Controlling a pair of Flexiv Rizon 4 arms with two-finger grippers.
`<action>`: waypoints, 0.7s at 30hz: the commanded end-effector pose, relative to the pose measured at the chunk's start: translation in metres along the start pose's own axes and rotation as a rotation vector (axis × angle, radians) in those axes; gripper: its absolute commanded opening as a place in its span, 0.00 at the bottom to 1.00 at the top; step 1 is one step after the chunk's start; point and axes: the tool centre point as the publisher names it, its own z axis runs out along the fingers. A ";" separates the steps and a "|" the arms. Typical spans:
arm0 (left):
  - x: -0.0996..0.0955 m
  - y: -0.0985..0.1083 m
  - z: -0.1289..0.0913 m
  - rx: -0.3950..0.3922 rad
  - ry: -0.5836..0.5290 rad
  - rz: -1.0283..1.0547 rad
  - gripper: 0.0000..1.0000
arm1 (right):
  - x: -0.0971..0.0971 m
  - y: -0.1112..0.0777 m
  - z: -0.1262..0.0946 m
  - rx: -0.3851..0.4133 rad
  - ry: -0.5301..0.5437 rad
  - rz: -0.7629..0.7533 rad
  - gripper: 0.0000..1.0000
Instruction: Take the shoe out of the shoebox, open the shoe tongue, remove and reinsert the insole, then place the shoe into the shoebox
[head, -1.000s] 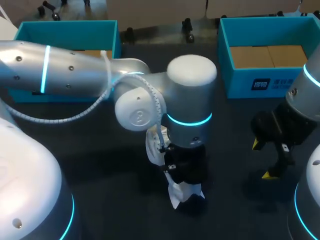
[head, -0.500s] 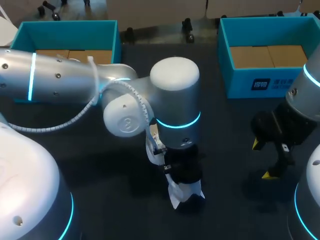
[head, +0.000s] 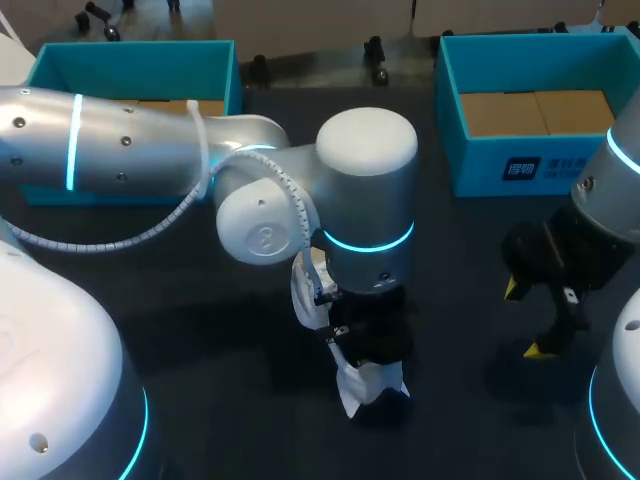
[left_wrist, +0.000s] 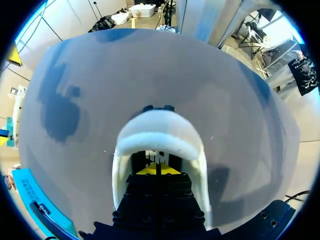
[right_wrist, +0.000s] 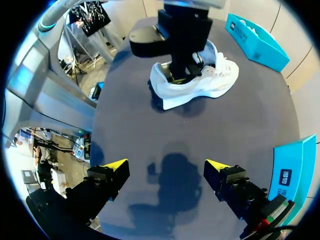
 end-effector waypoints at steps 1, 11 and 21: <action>0.018 0.001 -0.021 -0.032 -0.052 -0.011 0.00 | 0.000 0.000 0.001 0.001 0.000 0.000 1.00; 0.001 0.020 -0.021 -0.064 -0.050 -0.046 0.00 | 0.000 0.000 0.001 0.001 0.000 0.000 1.00; -0.003 0.020 -0.016 -0.123 -0.020 -0.077 0.46 | 0.000 0.000 0.001 0.001 0.000 0.000 1.00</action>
